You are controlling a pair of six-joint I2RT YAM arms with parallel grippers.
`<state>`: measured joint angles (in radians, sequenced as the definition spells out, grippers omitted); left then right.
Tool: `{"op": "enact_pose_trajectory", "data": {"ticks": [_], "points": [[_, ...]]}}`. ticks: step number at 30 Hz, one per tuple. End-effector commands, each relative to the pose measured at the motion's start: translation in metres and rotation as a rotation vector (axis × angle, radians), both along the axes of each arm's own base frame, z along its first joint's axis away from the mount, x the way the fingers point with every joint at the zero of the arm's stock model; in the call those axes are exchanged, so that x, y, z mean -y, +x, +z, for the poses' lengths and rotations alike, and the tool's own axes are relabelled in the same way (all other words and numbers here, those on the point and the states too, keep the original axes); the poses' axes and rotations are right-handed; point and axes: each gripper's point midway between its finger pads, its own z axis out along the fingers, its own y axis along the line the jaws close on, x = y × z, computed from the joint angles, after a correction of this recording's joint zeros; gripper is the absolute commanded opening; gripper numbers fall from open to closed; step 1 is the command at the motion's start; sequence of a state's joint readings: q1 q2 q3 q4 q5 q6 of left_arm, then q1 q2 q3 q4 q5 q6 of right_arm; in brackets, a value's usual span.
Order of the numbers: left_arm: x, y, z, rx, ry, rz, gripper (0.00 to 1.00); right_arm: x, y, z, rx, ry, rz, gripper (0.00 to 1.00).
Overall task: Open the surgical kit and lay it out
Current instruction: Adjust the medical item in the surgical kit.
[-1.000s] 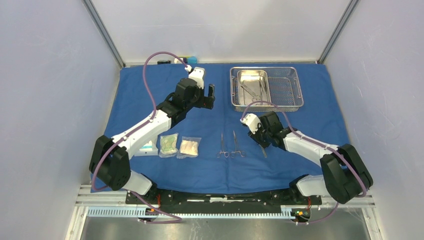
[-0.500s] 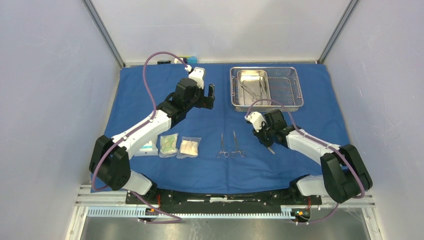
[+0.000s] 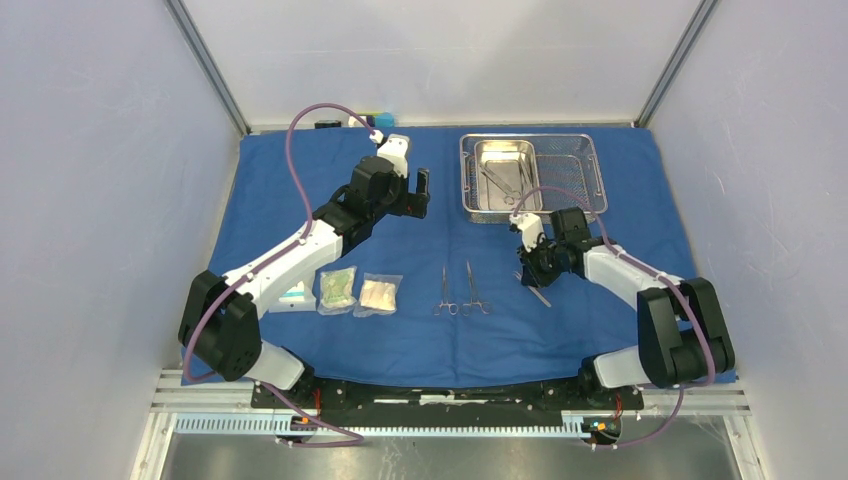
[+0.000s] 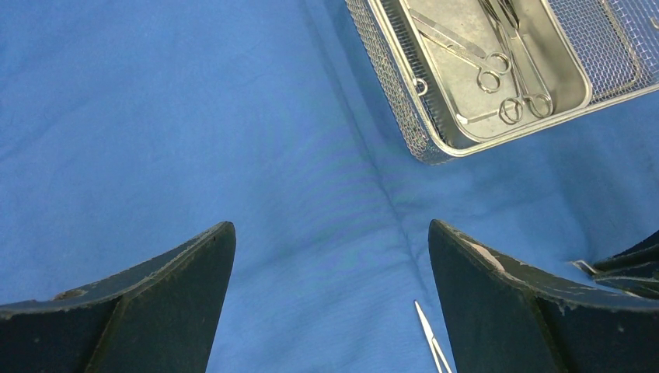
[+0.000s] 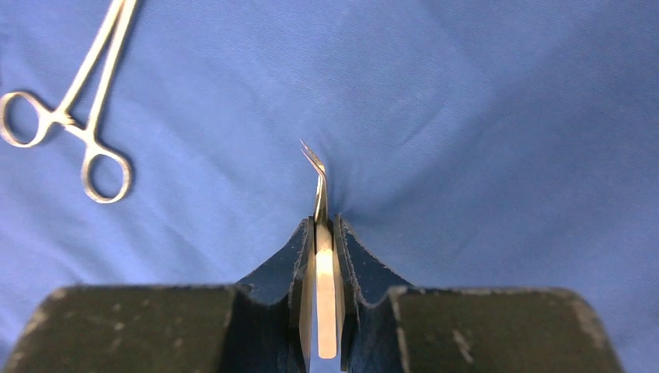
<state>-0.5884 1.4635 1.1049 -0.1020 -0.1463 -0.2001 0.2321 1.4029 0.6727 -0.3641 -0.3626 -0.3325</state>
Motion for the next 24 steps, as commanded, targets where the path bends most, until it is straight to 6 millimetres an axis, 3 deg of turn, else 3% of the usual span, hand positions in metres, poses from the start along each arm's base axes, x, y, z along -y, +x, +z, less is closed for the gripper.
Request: {"op": "enact_pose_trajectory", "data": {"ticks": [1, 7, 14, 24], "points": [[0.001, 0.004, 0.008, 0.044, 0.005, -0.02, 1.0, -0.031, -0.006, 0.018, -0.076, 0.211, 0.031, 0.17], [0.001, 0.003, 0.007, 0.039, 0.009, -0.019, 1.0, -0.045, -0.019, 0.017, -0.204, 0.365, 0.019, 0.18], [0.001, 0.005, 0.003, 0.029, 0.019, -0.018, 1.0, -0.049, -0.022, 0.023, -0.286, 0.478, -0.017, 0.16], [0.007, 0.009, 0.002, 0.008, 0.014, -0.022, 1.0, -0.015, -0.008, 0.01, -0.261, 0.452, -0.198, 0.14]]}}
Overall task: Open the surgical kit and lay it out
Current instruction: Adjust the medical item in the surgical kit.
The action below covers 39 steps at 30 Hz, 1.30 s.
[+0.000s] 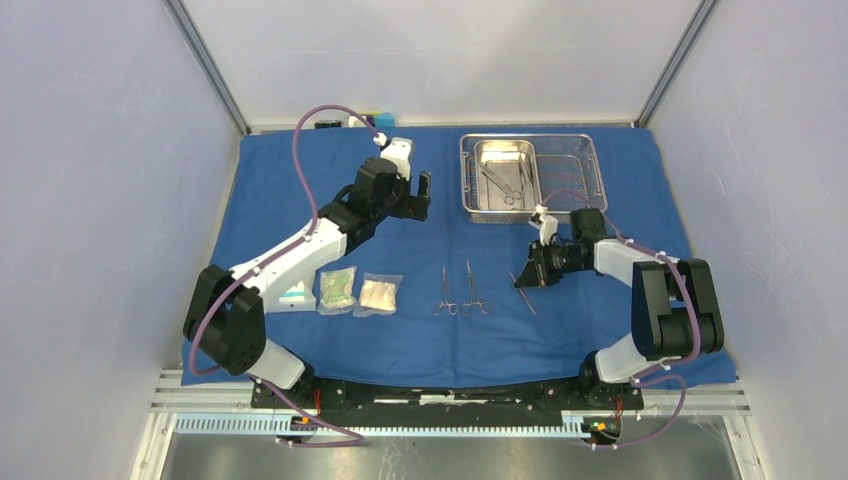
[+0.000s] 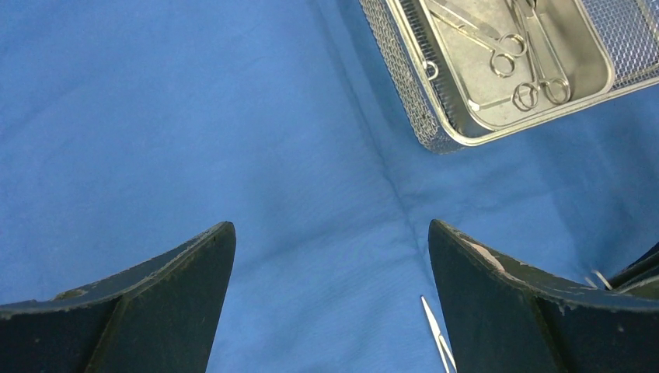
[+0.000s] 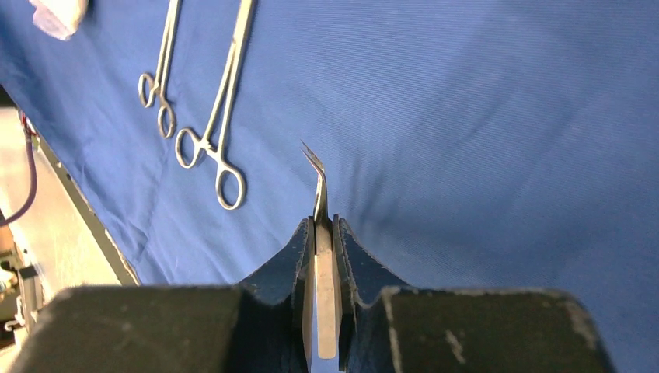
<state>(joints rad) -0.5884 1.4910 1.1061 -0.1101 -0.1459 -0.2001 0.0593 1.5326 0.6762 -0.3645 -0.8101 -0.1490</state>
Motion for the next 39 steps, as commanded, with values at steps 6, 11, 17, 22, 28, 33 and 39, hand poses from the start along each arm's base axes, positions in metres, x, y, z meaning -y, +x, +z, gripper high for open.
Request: {"op": "enact_pose_trajectory", "data": {"ticks": [6, 11, 17, 22, 28, 33, 39], "points": [[0.009, 0.009, 0.011, 0.026, -0.004, -0.027, 1.0, 0.032, 0.014, -0.006, -0.014, 0.014, -0.184, 0.14], [0.009, 0.01, 0.009, 0.025, 0.001, -0.027, 1.0, 0.044, 0.014, -0.006, -0.015, 0.027, -0.271, 0.14], [0.011, 0.012, 0.007, 0.019, 0.001, -0.029, 1.0, 0.05, 0.013, -0.007, -0.034, 0.091, -0.359, 0.16], [0.012, 0.012, 0.006, 0.018, 0.005, -0.03, 1.0, 0.053, 0.012, -0.008, -0.069, 0.17, -0.416, 0.16], [0.016, 0.014, 0.004, 0.011, 0.009, -0.036, 1.0, 0.053, 0.015, -0.005, -0.077, 0.227, -0.447, 0.17], [0.019, 0.015, 0.001, 0.003, 0.016, -0.041, 1.0, 0.049, 0.018, -0.001, -0.092, 0.301, -0.466, 0.2], [0.021, 0.016, 0.0, 0.004, 0.026, -0.045, 1.0, 0.048, 0.018, -0.007, -0.116, 0.312, -0.489, 0.2]]}}
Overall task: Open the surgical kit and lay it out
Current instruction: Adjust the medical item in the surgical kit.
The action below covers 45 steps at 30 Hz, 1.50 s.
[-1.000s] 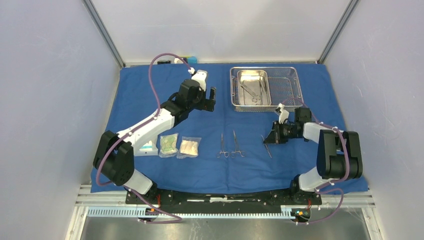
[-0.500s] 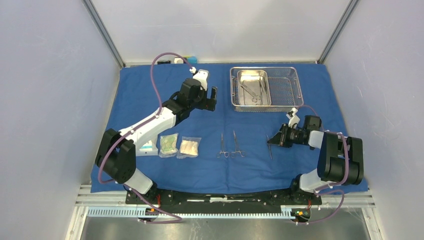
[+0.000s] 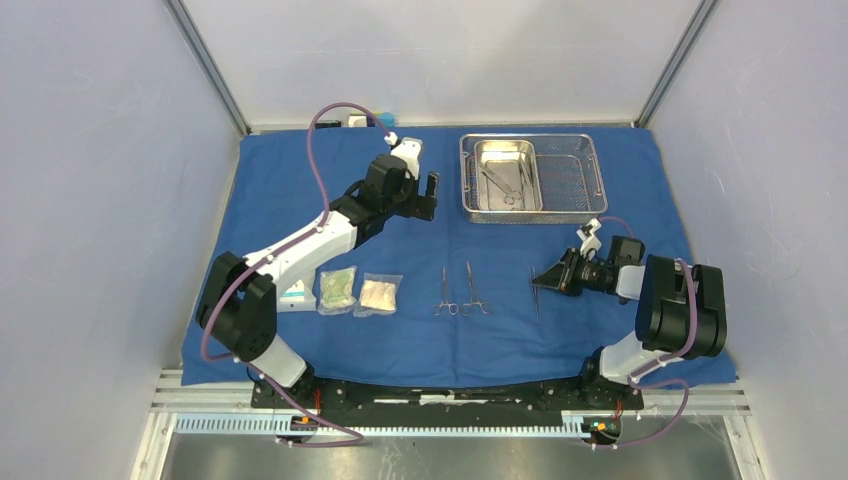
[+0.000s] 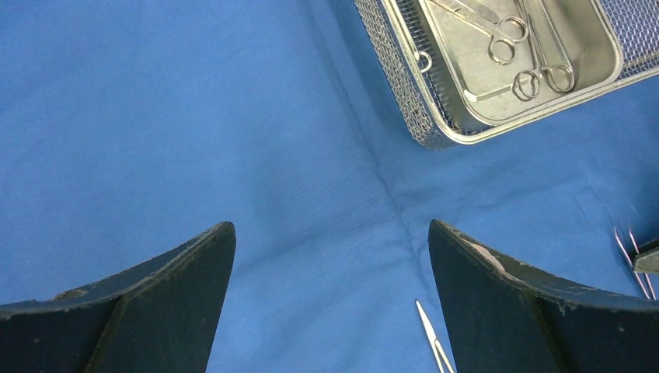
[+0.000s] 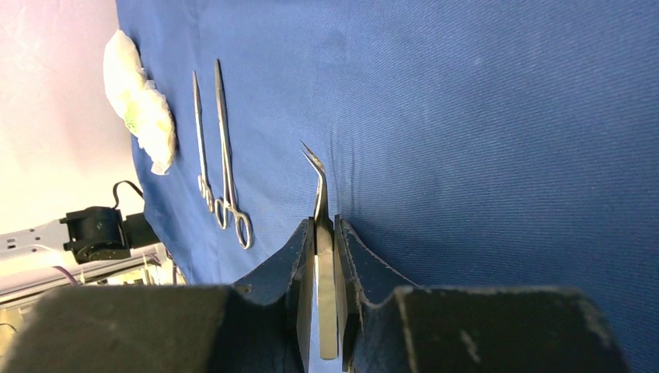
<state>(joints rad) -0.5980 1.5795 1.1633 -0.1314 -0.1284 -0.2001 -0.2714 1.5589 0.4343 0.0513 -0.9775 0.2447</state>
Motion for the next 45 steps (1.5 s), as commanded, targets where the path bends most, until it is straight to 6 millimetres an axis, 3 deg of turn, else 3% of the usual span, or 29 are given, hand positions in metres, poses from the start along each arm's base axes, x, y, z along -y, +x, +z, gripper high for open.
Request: {"op": "enact_pose_trajectory", "data": {"ticks": [1, 9, 15, 21, 25, 32, 45], "points": [[0.007, 0.008, 0.017, 0.052, 0.005, -0.02, 1.0, -0.001, 0.005, 0.004, 0.027, 0.032, -0.012, 0.2], [0.01, 0.008, 0.015, 0.048, 0.01, -0.029, 1.0, 0.006, 0.006, -0.001, 0.031, -0.038, -0.015, 0.35], [0.009, 0.008, 0.014, 0.046, 0.014, -0.028, 1.0, 0.015, 0.01, 0.0, 0.069, -0.127, 0.023, 0.36], [0.011, 0.007, 0.012, 0.043, 0.014, -0.038, 1.0, 0.028, 0.036, 0.033, 0.307, -0.29, 0.056, 0.39], [0.028, 0.001, 0.015, 0.099, 0.057, -0.136, 1.0, 0.026, 0.048, 0.047, 0.423, -0.416, 0.112, 0.42], [0.042, -0.014, 0.014, 0.14, 0.086, -0.187, 1.0, 0.009, 0.054, 0.039, 0.496, -0.686, 0.216, 0.5], [0.05, -0.028, 0.015, 0.161, 0.097, -0.23, 1.0, -0.003, 0.042, 0.011, 0.405, -0.748, 0.319, 0.5]]}}
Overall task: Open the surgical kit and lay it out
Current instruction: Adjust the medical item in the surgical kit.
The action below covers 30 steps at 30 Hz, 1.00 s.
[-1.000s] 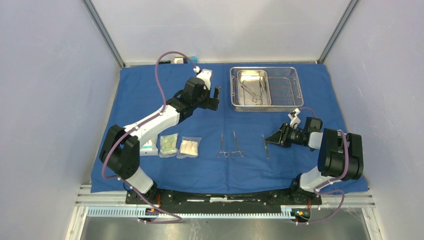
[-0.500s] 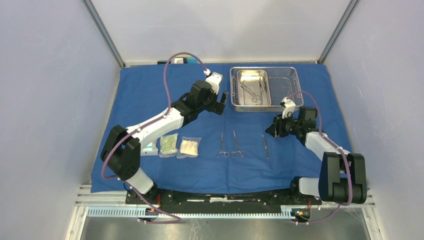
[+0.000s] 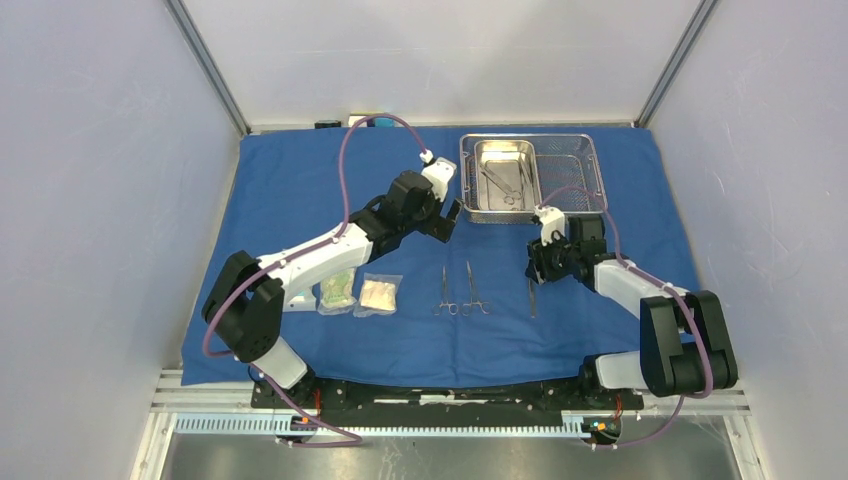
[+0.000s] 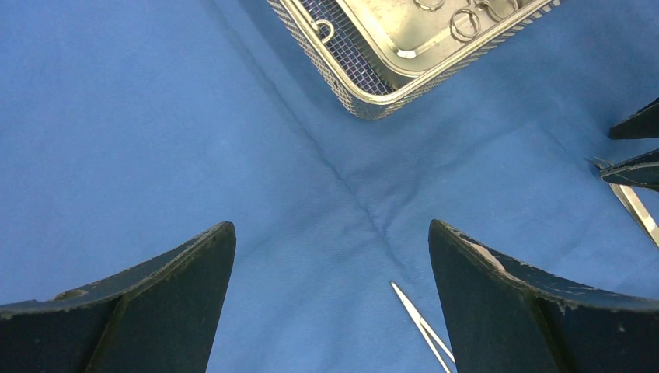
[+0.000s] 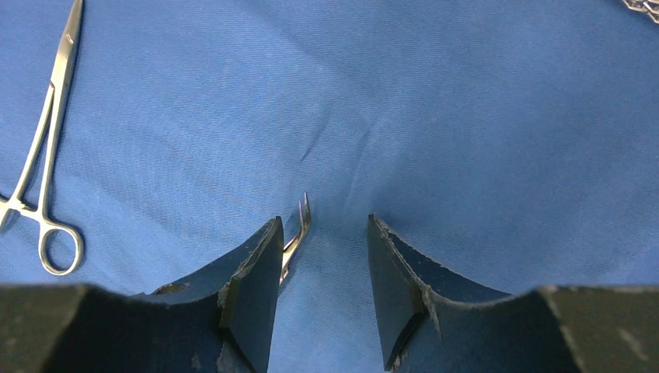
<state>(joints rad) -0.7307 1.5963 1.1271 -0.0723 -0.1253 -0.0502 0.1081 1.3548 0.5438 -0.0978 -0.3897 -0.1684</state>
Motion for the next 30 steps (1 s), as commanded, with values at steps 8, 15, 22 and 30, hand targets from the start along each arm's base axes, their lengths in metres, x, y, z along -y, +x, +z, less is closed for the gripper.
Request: {"op": "enact_pose_trajectory", "data": {"ticks": [8, 15, 22, 30], "points": [[0.002, 0.004, 0.027, 0.093, -0.016, -0.016, 1.0, -0.006, 0.01, 0.01, 0.028, -0.036, 0.029, 0.4], [0.003, 0.004, 0.027, 0.095, -0.017, -0.017, 1.0, -0.007, 0.005, 0.004, -0.007, -0.043, 0.025, 0.3], [0.003, 0.003, 0.026, 0.094, -0.016, -0.018, 1.0, -0.008, 0.01, 0.01, 0.007, -0.038, 0.022, 0.22], [0.003, 0.002, 0.026, 0.094, -0.018, -0.022, 1.0, -0.016, 0.012, 0.023, 0.056, -0.004, 0.076, 0.12]]}}
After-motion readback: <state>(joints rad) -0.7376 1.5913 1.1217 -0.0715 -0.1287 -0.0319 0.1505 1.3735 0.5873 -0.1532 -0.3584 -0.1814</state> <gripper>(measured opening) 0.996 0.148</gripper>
